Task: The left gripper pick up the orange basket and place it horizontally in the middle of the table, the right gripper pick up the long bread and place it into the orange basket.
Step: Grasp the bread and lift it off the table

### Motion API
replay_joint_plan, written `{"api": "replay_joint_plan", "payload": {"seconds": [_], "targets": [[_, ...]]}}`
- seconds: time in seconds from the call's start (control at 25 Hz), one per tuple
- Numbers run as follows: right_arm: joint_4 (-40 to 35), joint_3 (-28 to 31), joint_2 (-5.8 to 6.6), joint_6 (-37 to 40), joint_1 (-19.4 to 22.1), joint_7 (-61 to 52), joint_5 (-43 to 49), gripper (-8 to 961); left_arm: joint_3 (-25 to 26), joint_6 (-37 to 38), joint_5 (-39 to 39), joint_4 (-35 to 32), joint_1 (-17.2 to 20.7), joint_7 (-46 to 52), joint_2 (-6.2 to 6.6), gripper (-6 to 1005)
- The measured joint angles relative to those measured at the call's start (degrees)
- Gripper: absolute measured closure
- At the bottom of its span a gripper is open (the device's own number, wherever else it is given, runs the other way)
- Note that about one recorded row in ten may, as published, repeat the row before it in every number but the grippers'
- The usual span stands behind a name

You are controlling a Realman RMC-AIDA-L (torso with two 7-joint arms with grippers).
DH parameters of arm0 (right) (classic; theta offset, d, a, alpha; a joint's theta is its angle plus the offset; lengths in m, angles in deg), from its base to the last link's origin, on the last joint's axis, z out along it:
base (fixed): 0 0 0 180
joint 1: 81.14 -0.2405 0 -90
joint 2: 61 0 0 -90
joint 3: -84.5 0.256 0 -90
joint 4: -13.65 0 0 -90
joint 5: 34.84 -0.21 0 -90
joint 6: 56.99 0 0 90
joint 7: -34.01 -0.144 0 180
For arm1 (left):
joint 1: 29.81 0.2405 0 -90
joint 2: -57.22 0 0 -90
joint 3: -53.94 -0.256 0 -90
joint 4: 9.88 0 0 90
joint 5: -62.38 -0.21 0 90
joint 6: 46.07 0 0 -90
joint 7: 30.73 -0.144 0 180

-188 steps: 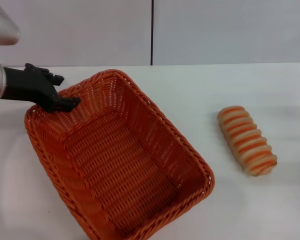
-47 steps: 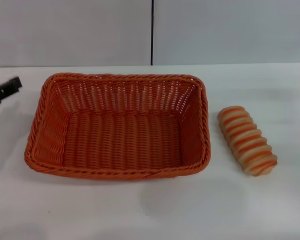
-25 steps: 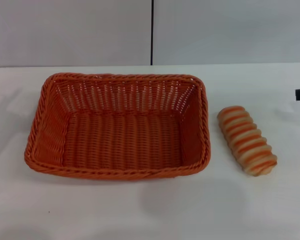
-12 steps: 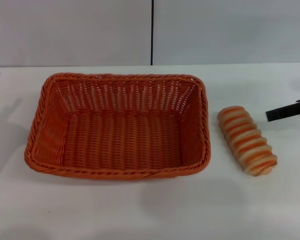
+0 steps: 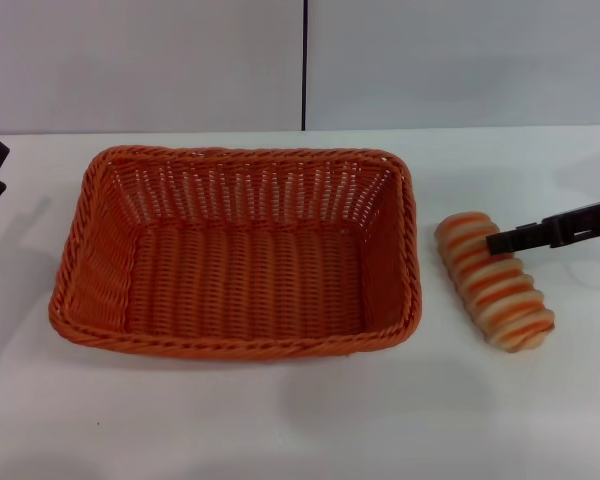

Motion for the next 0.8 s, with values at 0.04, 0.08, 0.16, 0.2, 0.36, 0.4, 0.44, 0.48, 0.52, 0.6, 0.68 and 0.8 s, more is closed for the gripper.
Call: {"api": "replay_joint_plan", "payload": {"seconds": [0.04, 0.08, 0.16, 0.2, 0.36, 0.4, 0.44, 0.48, 0.52, 0.6, 0.68, 0.8], "targets": [[0.3, 0.0, -0.08, -0.4, 0.0, 0.4, -0.3, 311, 0.0, 0.0, 0.0, 0.0, -0.1, 0.0, 0.01, 229], [0.6, 0.0, -0.23, -0.8, 0.0, 0.8, -0.6, 312, 0.0, 0.0, 0.0, 0.0, -0.1, 0.0, 0.01, 229], [0.7, 0.1, -0.61, -1.7, 0.0, 1.4, -1.1, 312, 0.0, 0.0, 0.0, 0.0, -0.2, 0.0, 0.06, 229], [0.7, 0.2, -0.79, -2.1, 0.1, 1.8, -1.5, 334, 0.0, 0.0, 0.0, 0.0, -0.3, 0.0, 0.06, 229], [0.8, 0.1, -0.93, -2.9, 0.4, 3.0, -3.5, 421, 0.0, 0.0, 0.0, 0.0, -0.4, 0.0, 0.06, 229], [0.9, 0.1, -0.93, -3.1, 0.4, 3.1, -3.8, 443, 0.0, 0.0, 0.1, 0.1, -0.6, 0.0, 0.09, 229], [1.0, 0.1, -0.91, -3.2, 0.4, 3.1, -3.8, 465, 0.0, 0.0, 0.1, 0.1, -0.8, -0.1, 0.13, 229], [1.5, 0.1, -0.85, -3.4, 0.2, 3.1, -3.7, 487, 0.0, 0.0, 0.1, 0.1, -0.8, -0.1, 0.13, 229], [2.0, 0.0, -0.78, -3.5, 0.0, 3.1, -3.6, 532, 0.0, 0.0, 0.1, 0.1, -0.8, -0.1, 0.13, 229], [3.2, -0.3, -0.56, -3.7, -0.4, 3.1, -3.5, 623, 0.1, -0.2, 0.2, 0.1, -1.0, -0.1, 0.14, 229], [4.2, -0.7, -0.45, -4.1, -0.7, 3.1, -3.4, 714, 0.1, -0.3, 0.3, 0.1, -1.0, -0.1, 0.15, 229], [4.9, -1.1, -0.42, -5.2, -0.8, 3.1, -3.2, 826, 0.3, -0.3, 0.3, 0.1, -1.0, -0.1, 0.14, 229]]}}
